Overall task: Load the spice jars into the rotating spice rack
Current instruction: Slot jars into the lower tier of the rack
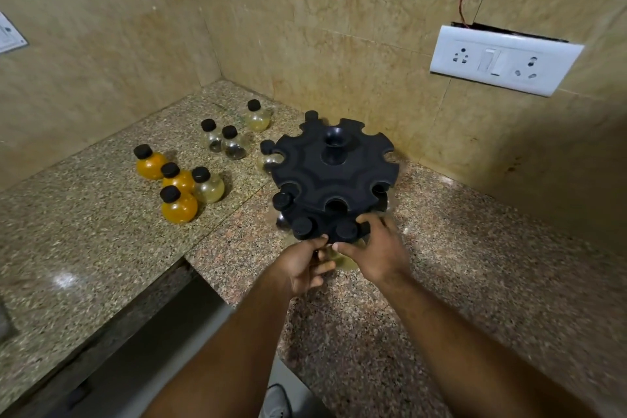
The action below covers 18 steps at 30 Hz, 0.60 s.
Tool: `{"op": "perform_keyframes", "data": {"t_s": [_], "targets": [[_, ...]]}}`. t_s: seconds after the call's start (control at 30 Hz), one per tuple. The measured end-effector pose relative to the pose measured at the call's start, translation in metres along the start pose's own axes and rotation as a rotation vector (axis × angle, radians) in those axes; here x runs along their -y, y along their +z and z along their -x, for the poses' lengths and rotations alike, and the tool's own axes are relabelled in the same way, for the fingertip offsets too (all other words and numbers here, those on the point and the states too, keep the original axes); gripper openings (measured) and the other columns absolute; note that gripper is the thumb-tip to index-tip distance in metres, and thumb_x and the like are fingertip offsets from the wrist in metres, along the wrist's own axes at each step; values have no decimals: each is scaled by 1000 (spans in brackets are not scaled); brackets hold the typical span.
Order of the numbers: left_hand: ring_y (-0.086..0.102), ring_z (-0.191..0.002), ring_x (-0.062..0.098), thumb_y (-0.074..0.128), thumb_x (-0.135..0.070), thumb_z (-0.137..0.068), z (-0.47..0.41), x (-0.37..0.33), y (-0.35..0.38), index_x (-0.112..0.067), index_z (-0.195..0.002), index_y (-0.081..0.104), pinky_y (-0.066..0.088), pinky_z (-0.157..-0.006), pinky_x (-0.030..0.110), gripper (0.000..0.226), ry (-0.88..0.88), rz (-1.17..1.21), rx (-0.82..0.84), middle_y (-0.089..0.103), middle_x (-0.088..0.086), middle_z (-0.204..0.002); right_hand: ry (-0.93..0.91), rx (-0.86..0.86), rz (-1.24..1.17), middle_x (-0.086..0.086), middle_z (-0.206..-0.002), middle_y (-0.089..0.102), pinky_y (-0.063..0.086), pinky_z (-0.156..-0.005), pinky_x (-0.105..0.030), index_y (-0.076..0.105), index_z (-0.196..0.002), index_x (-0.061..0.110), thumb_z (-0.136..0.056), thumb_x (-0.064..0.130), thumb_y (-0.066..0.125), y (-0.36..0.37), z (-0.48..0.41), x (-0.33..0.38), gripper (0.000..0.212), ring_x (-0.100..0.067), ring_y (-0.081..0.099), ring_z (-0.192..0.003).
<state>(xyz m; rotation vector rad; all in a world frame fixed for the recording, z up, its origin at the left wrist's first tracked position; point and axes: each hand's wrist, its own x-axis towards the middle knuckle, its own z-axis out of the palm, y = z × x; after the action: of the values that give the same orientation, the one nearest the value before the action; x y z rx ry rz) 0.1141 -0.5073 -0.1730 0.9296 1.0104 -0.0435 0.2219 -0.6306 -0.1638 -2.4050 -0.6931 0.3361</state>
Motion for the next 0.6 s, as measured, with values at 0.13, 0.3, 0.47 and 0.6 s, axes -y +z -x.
{"op": "perform_keyframes", "data": {"t_s": [0.13,0.3,0.47,0.6], "targets": [[62,-64,12,55,-34,-98,-5,-11,22,-13,-91,68,37,-50,25,26,73,-118,-17,66,-3,-68,114,-82,-8,-4,-140,43,54,-79,-36,50,-128,31,-66,65,82,0,6,-9,78,-26,59,-112],[67,-77,21,60,-27,-96,-11,-30,38,-9,-104,69,49,-58,28,22,168,-22,-200,75,7,-92,79,-47,-92,-4,-131,53,54,-83,-37,52,-129,30,-74,53,82,-7,3,-16,66,-26,61,-110],[65,-78,19,59,-17,-95,-22,-30,19,-7,-104,70,45,-63,30,18,218,91,-357,76,8,-99,-3,-4,-102,6,-121,63,54,-80,-38,51,-126,34,-79,50,77,0,8,-10,56,-21,64,-103],[64,-77,24,63,-20,-91,-23,-18,-2,-3,-98,71,47,-69,34,20,208,138,-408,76,11,-93,-35,-31,-24,5,-115,61,54,-73,-38,52,-112,36,-84,49,69,18,14,1,36,-24,64,-96]]}}
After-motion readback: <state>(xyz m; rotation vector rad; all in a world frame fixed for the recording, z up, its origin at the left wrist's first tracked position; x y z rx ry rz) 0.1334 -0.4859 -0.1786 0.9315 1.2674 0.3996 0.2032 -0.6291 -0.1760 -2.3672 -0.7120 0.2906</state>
